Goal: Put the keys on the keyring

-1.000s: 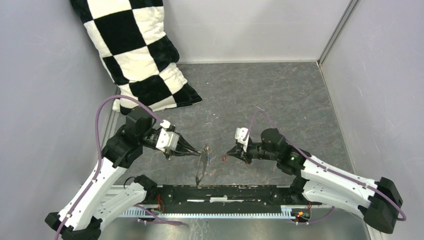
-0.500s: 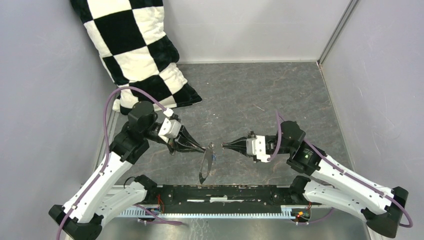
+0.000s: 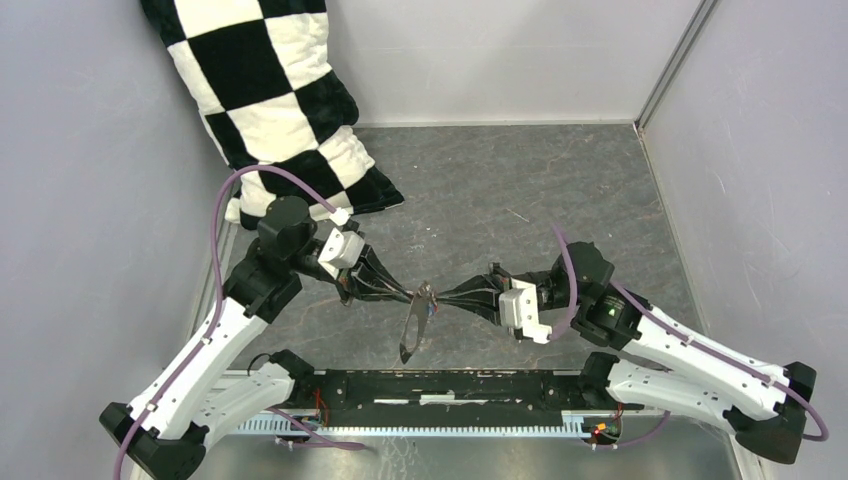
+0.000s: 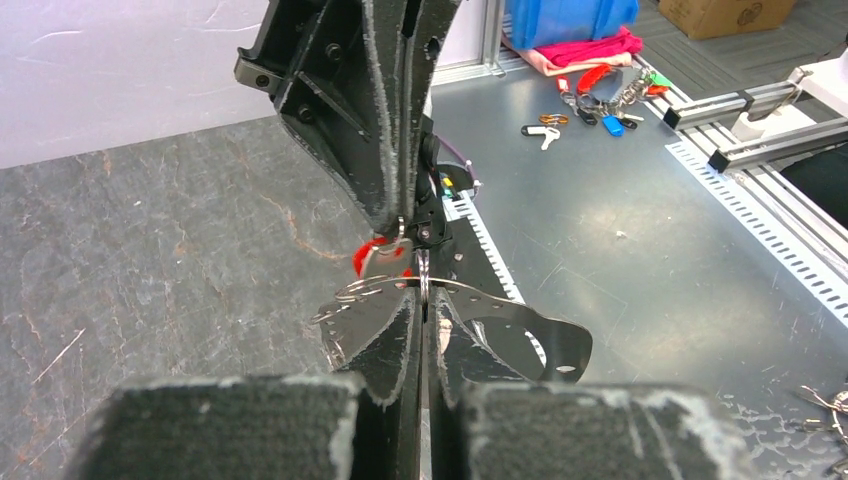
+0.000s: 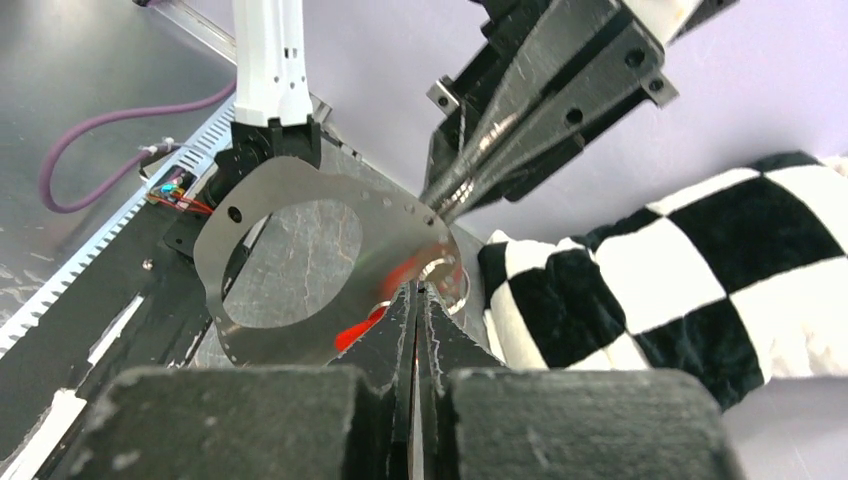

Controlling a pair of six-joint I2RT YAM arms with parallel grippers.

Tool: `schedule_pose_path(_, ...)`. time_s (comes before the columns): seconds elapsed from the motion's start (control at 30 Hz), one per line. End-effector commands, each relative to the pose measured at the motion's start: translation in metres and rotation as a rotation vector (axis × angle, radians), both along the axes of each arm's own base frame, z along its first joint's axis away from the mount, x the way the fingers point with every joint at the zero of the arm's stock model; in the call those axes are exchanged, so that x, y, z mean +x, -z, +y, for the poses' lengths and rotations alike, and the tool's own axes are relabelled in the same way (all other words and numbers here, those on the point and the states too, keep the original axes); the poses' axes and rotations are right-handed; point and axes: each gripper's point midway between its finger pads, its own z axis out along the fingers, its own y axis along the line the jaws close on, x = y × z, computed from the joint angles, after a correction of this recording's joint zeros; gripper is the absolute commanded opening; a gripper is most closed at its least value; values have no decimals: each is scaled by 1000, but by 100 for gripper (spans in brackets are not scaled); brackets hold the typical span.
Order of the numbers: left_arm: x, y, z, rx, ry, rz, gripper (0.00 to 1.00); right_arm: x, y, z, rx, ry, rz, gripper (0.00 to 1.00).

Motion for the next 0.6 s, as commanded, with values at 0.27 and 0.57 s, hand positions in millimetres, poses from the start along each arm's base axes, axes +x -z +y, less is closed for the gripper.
schedule_pose_path(0.27,-14,-30,4,-64,72,-86,2,-18,-51,15,172,-1,-126,1)
schedule_pose_path(0.57,-16,-33,6,-70,72,-94,2,-17,-46,23,180,30,-101,1)
